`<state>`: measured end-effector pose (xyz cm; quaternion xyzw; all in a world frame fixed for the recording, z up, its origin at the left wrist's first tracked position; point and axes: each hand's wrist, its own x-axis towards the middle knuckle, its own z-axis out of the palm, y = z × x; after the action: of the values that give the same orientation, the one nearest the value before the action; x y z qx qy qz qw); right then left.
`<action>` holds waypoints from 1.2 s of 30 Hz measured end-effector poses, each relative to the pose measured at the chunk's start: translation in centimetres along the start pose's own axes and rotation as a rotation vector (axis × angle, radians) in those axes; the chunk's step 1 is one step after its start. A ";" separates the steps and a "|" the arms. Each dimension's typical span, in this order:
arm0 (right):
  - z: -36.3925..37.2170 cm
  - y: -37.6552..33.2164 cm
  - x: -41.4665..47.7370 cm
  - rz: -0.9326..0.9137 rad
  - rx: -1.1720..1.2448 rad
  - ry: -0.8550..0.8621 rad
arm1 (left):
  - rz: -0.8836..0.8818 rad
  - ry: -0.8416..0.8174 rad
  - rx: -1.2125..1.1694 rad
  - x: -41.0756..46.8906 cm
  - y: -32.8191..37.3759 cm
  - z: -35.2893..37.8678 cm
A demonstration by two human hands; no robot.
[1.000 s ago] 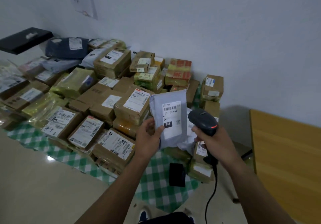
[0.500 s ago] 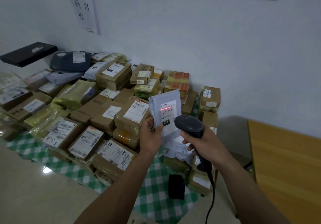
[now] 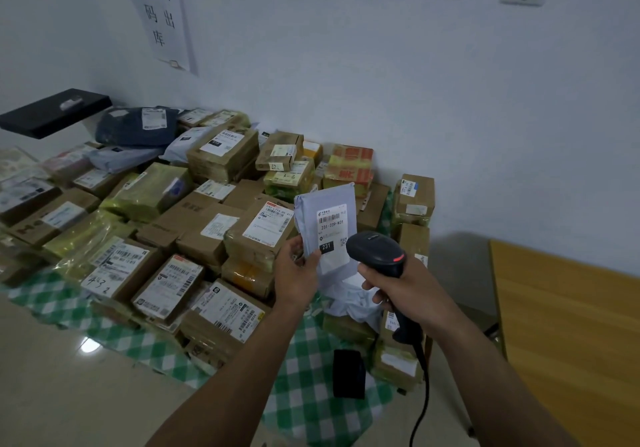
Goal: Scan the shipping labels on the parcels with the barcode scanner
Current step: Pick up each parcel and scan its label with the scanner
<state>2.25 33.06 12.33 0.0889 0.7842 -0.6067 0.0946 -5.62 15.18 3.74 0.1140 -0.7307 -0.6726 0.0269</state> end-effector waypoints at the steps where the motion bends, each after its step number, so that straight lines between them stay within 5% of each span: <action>1: -0.1 0.1 0.0 -0.002 -0.003 -0.001 | 0.005 -0.003 0.005 0.1 0.0 0.1; 14: -4.0 4.7 -0.6 0.105 0.065 0.213 | -0.116 -0.347 0.327 4.6 -0.9 4.6; 25: -4.4 7.2 -0.3 0.151 0.031 0.215 | -0.010 -0.572 0.676 4.7 -3.8 7.7; 36: -5.5 7.7 0.8 0.117 -0.092 0.249 | 0.030 -0.561 0.881 3.9 -5.5 8.0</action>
<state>3.18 40.28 6.30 0.2048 0.8104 -0.5477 0.0357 -10.27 21.81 -2.92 -0.0806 -0.9249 -0.3058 -0.2110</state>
